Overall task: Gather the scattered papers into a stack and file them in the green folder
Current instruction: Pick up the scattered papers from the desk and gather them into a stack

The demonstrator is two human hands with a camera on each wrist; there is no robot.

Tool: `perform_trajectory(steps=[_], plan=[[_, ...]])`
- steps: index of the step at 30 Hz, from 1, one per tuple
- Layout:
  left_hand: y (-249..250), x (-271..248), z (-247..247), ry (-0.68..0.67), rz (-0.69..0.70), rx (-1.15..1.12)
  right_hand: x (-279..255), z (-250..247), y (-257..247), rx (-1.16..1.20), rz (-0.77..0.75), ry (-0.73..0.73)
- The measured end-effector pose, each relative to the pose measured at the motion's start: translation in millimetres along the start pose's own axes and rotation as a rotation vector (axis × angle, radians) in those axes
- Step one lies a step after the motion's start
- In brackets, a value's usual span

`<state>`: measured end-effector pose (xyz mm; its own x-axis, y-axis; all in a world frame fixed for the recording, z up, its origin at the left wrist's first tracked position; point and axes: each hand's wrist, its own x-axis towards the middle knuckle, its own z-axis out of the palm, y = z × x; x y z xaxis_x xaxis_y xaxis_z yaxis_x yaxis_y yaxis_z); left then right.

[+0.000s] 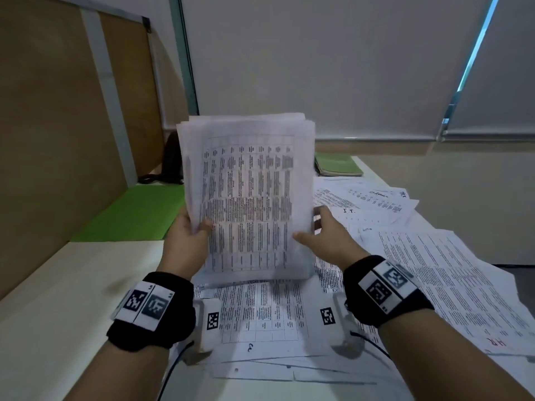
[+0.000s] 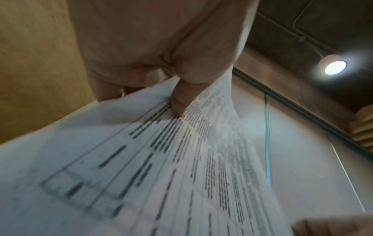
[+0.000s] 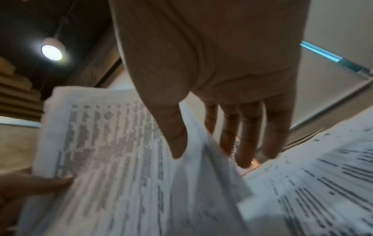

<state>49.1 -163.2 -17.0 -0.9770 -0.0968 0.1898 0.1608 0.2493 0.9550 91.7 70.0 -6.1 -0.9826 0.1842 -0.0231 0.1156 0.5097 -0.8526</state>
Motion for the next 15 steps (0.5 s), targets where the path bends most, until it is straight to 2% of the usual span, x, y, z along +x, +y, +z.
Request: perform_trajectory(steps=[4,6,11,15], plan=[[-0.2,3.2,-14.2,0.162,0.048,-0.033,7.0,2.7,5.5,-0.351,0.205,-0.184],[-1.6,6.3,-21.0,0.21,0.063,-0.082,11.4,10.8,4.1,-0.455,0.256,-0.229],[-2.4,6.8,-29.3,0.258,0.091,-0.124,23.5,34.3,-0.5,-0.654,0.306,-0.237],[-4.9,6.5,-30.9,0.261,0.096,-0.136,28.0,42.8,0.8,-0.722,0.356,-0.192]])
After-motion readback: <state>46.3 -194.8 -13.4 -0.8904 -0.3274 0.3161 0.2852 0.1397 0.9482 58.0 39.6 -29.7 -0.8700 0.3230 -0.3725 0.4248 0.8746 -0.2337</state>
